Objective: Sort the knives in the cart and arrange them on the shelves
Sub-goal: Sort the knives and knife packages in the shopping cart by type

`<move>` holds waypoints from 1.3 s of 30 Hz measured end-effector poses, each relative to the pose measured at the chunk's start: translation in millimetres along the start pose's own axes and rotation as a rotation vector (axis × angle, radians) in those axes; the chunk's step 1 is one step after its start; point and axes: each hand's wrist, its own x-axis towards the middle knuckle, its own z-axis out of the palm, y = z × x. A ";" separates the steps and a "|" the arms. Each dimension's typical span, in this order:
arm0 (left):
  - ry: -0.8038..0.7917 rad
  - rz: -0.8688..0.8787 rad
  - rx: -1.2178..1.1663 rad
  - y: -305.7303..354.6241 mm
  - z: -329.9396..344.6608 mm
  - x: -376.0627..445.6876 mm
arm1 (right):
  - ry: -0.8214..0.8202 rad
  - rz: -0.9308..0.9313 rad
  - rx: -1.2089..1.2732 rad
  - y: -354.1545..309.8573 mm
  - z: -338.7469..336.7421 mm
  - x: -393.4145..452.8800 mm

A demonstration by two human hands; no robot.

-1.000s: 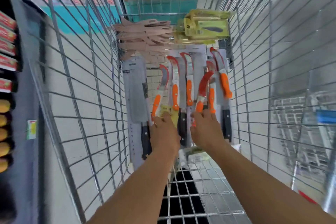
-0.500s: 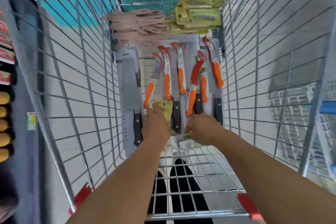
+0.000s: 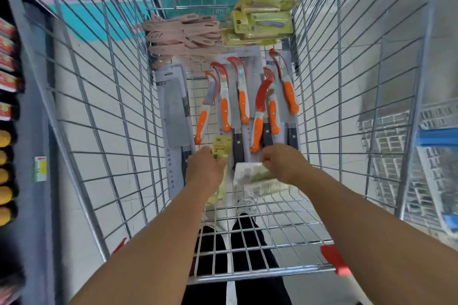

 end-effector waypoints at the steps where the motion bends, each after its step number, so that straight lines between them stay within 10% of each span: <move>1: 0.002 -0.001 -0.058 -0.6 -2.4 0.6 | 0.055 0.017 0.064 -0.8 -2.9 0.9; 12: 0.163 -0.092 -0.546 18.7 -32.4 2.1 | 0.475 0.155 0.560 -28.4 -17.4 15.5; 20: -0.109 -0.174 -0.891 37.8 -30.4 -0.8 | 0.200 0.208 1.103 -46.5 -6.9 11.9; 28: 0.046 -0.224 -0.774 29.2 -28.8 4.2 | -0.149 0.110 -0.198 -19.2 10.6 -13.4; 33: 0.077 -0.220 -0.759 24.6 -33.2 5.1 | -0.039 0.167 -0.018 -20.3 -5.9 -5.8; 39: 0.111 -0.233 -0.837 30.5 -51.6 8.0 | 0.503 0.248 0.473 -43.4 -34.0 -2.0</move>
